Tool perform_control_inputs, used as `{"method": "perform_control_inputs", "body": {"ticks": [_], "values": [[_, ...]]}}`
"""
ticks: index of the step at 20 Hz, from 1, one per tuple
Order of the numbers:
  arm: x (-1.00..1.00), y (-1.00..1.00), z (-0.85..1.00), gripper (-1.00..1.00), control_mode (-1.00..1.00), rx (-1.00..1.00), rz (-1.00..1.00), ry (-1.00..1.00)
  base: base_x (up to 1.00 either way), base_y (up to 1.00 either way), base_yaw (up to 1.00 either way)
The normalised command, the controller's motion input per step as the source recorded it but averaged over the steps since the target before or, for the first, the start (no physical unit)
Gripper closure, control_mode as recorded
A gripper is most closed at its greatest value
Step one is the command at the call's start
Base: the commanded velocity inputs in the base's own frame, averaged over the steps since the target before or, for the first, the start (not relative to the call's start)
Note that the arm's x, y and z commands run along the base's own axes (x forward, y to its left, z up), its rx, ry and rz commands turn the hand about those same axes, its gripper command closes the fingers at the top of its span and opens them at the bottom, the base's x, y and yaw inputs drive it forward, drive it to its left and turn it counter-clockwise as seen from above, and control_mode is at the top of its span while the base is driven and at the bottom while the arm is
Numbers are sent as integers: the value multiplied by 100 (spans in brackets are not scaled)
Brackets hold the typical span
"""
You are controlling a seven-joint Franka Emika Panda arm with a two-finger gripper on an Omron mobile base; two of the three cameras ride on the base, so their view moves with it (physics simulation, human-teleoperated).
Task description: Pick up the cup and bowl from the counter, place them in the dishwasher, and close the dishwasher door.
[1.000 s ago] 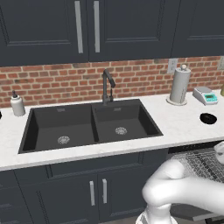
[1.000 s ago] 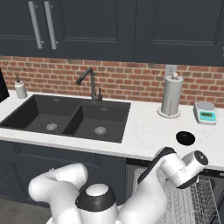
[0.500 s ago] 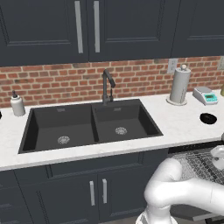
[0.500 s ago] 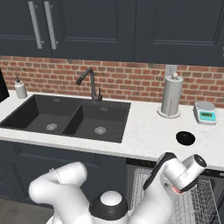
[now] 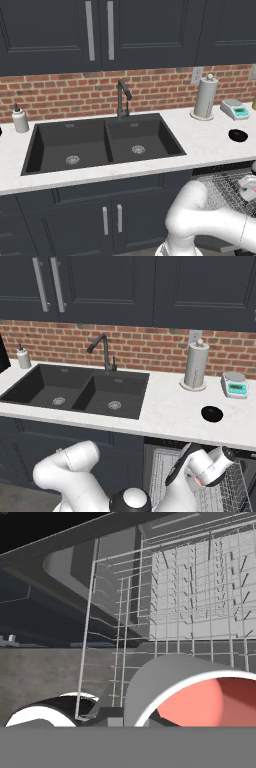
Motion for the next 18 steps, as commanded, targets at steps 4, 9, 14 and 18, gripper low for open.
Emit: {"method": "perform_control_inputs", "body": {"ticks": [4,9,14,18], "values": [[16,0,-46,100,-100,0,0,0,0,0,0],[32,-1,-50,100,-100,0,0,0,0,0,0],[31,-4,-35,100,-100,0,0,0,0,0,0],[20,-19,-26,100,-100,0,0,0,0,0,0]]}}
